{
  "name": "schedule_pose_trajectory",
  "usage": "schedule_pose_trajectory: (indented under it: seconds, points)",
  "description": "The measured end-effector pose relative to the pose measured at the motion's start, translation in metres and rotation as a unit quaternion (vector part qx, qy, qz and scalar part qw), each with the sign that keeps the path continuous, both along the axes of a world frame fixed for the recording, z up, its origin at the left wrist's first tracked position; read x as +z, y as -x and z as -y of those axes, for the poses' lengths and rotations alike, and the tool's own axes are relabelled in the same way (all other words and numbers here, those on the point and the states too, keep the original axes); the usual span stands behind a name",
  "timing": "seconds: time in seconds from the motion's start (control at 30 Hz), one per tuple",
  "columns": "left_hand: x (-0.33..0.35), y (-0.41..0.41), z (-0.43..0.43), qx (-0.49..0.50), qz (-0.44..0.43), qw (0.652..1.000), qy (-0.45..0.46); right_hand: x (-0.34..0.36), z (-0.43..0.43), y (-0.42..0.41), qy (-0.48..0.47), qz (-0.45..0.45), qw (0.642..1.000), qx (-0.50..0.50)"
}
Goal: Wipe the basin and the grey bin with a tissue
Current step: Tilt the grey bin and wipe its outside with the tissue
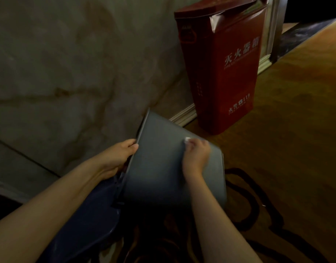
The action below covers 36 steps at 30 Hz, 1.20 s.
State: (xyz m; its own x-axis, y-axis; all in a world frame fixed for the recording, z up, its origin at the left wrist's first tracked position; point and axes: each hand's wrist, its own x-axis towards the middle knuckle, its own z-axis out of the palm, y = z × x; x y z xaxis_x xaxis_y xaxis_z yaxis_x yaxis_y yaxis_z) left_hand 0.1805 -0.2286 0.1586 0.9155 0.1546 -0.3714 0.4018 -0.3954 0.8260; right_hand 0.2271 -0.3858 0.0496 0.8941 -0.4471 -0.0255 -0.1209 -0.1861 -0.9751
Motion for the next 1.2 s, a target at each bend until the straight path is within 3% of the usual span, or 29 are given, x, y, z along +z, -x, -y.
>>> schedule_pose_trajectory:
  seconds: [0.17,0.3,0.5,0.63,0.93,1.2]
  points:
    - [0.004,0.006,-0.003,0.006,-0.022,1.000,0.003,-0.055,0.053,0.015,0.010,-0.168,0.981,-0.095]
    - [0.007,0.010,-0.009,0.028,-0.034,0.998,0.041,-0.075,0.064,0.034,-0.011,-0.202,0.972,-0.122]
    - [0.008,0.017,-0.022,0.051,-0.036,0.995,0.075,-0.065,0.057,0.041,-0.034,-0.129,0.985,-0.114]
    - [0.007,0.021,-0.026,0.004,-0.039,0.996,0.077,-0.032,0.025,0.041,0.012,-0.024,0.999,0.016]
    - [0.007,0.022,-0.026,-0.002,-0.037,0.987,0.159,0.031,-0.070,0.114,0.091,0.200,0.965,0.144]
    - [0.016,0.002,-0.025,-0.059,-0.074,0.995,-0.019,0.015,-0.072,0.150,0.131,0.266,0.940,0.167]
